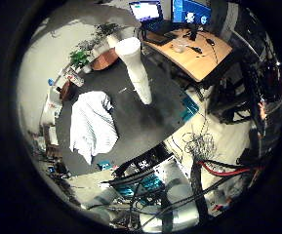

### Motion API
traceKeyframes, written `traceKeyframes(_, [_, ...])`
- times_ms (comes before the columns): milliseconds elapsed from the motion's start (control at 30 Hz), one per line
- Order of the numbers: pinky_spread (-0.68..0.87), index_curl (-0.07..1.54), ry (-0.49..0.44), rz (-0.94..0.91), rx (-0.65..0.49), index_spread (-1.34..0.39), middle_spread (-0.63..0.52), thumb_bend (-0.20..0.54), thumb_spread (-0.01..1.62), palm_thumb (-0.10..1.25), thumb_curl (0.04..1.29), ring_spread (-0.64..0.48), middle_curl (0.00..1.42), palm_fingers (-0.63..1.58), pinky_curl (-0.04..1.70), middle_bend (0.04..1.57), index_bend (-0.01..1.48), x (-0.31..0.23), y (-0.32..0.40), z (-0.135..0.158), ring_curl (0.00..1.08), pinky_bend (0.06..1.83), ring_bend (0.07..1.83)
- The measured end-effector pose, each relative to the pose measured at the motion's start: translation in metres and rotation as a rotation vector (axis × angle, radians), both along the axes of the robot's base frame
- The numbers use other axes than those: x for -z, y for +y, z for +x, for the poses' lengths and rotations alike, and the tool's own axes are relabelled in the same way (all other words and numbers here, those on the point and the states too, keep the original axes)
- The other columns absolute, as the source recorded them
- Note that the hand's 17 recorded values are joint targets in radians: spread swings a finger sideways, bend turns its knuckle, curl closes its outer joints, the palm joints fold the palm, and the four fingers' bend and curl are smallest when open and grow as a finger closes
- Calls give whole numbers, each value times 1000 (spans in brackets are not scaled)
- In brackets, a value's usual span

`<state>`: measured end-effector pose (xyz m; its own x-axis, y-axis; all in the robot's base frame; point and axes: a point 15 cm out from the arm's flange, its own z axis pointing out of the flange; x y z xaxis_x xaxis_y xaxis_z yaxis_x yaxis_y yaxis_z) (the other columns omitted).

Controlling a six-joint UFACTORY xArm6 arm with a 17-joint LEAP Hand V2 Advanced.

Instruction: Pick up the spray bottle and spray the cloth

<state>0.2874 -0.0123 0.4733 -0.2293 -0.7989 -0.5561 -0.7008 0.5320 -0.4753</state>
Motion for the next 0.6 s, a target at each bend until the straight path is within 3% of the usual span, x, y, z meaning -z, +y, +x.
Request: traceKeyframes(600, [698,336,-16,-17,-20,-89,244,-25,1000,670,491,362,299,226,125,189,178,-5,4,-2,211,984,409])
